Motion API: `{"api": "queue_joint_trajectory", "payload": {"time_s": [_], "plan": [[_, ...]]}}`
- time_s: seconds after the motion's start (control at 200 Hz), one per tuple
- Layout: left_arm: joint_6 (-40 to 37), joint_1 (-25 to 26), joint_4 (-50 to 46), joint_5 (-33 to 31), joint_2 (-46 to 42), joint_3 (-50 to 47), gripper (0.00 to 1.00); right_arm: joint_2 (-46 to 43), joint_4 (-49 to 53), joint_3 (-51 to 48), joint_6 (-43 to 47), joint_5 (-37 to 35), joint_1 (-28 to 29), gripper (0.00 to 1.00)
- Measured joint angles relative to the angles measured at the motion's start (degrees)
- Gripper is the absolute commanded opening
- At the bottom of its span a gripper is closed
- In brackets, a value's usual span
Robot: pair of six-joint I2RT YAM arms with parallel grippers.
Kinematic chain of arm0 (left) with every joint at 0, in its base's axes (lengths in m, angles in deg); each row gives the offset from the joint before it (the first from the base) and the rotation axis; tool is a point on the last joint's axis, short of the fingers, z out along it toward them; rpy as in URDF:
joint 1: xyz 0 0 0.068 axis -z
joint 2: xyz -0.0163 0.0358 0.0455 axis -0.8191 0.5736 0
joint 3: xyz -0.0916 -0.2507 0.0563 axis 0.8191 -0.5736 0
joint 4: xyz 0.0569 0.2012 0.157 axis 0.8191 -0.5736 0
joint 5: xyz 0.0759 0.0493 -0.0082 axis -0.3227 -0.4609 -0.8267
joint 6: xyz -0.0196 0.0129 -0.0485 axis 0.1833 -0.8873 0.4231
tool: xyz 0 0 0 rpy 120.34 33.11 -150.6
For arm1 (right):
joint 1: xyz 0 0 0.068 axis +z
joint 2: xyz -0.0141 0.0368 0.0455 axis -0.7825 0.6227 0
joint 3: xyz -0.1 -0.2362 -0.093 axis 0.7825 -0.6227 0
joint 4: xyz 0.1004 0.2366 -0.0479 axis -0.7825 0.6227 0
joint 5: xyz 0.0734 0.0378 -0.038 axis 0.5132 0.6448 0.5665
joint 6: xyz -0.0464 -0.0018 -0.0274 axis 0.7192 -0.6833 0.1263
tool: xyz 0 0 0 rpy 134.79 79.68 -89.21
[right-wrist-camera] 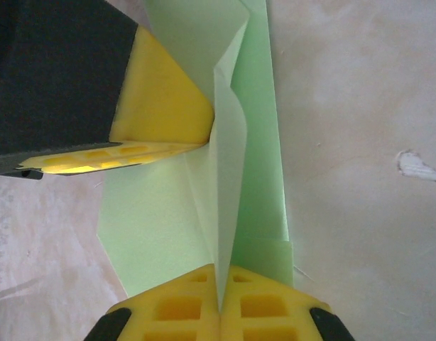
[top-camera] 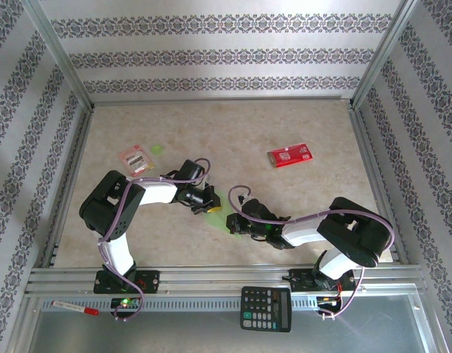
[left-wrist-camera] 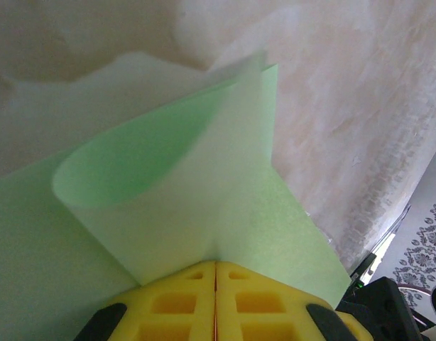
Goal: Fold a paper plane with a square sheet of paper (pick it up from the middle)
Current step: Perform the fourth fold on the wing at the bottom-center of the table.
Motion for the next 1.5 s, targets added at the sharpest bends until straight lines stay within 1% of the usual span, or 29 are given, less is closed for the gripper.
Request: {"api": "queue_joint_trajectory", "payload": {"time_s": [0.455, 0.669, 0.854, 1.019, 1.154, 1.259, 1.504], "plan": [[-1.90, -0.11, 0.94, 0.46, 0.17, -0.55, 0.07, -0.81, 2.08, 0.48, -0.20, 0.02, 0.00, 0.13], [-2.34, -0.33, 1.55, 0.83, 0.17, -0.90, 0.07, -3.06, 5.25, 0.52, -0.20, 0.00, 0.00, 0.15], [-2.49, -0.37, 1.92, 1.05, 0.17, -1.11, 0.07, -6.32, 7.54, 0.52, -0.20, 0.02, 0.00, 0.15], [-2.51, -0.37, 1.95, 1.07, 0.17, -1.14, 0.07, -7.52, 8.46, 0.46, -0.26, 0.02, 0.00, 0.12], [-2.58, -0.39, 1.95, 1.07, 0.17, -1.14, 0.07, -7.82, 8.85, -0.11, -0.55, 0.02, 0.00, 0.06], [-3.06, -0.46, 1.92, 1.25, 0.20, -1.14, 0.07, -7.82, 9.31, -0.44, -0.83, 0.02, -0.28, 0.05], [-3.87, -0.52, 1.95, 1.68, 0.15, -1.11, 0.12, -7.54, 9.46, -0.44, -0.83, 0.26, -0.37, 0.00]]}}
